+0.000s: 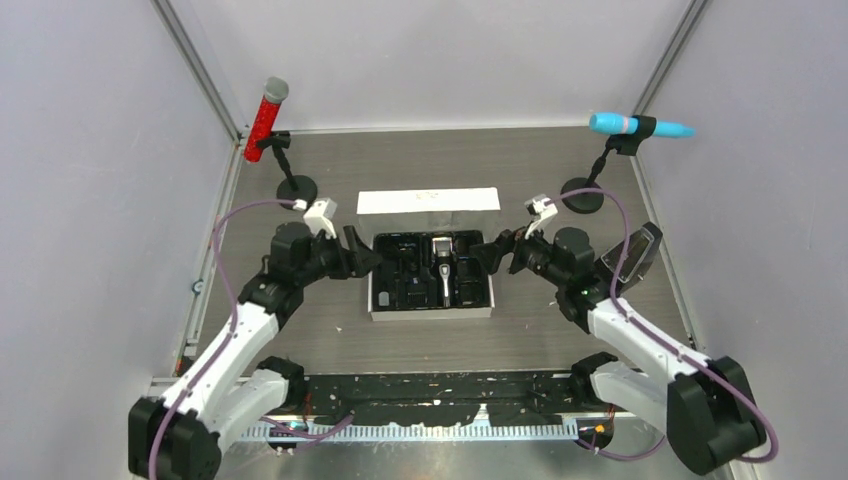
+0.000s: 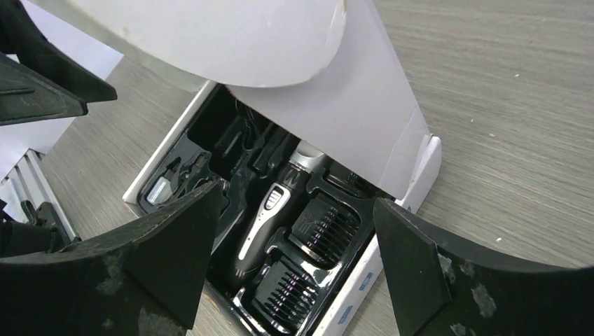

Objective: Sort the hair-cutting tools

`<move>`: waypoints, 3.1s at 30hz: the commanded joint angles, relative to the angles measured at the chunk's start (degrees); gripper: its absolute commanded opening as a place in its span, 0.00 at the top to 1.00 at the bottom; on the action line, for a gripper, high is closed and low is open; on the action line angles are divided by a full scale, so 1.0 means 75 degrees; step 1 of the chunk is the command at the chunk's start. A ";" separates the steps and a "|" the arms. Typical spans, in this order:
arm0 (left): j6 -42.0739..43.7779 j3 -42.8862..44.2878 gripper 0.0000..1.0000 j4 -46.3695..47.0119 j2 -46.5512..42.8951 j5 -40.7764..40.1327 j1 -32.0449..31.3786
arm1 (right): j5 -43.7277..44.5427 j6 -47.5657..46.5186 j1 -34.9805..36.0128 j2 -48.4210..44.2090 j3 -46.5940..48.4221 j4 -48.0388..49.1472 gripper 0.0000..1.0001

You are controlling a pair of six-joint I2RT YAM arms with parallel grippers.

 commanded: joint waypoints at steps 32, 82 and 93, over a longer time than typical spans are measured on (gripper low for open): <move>-0.0551 0.5118 0.01 -0.3576 0.1142 -0.1929 0.0158 | 0.1993 0.0444 0.0026 0.0525 0.5409 -0.5262 0.01; -0.2335 0.3262 0.00 -0.1872 0.1050 0.0178 0.0042 | 0.0133 0.2817 0.0026 0.0536 0.3414 -0.3107 0.02; -0.1805 0.2626 0.00 -0.2511 0.0692 -0.0161 0.0041 | 0.0092 0.2529 0.0026 0.0299 0.2866 -0.3359 0.02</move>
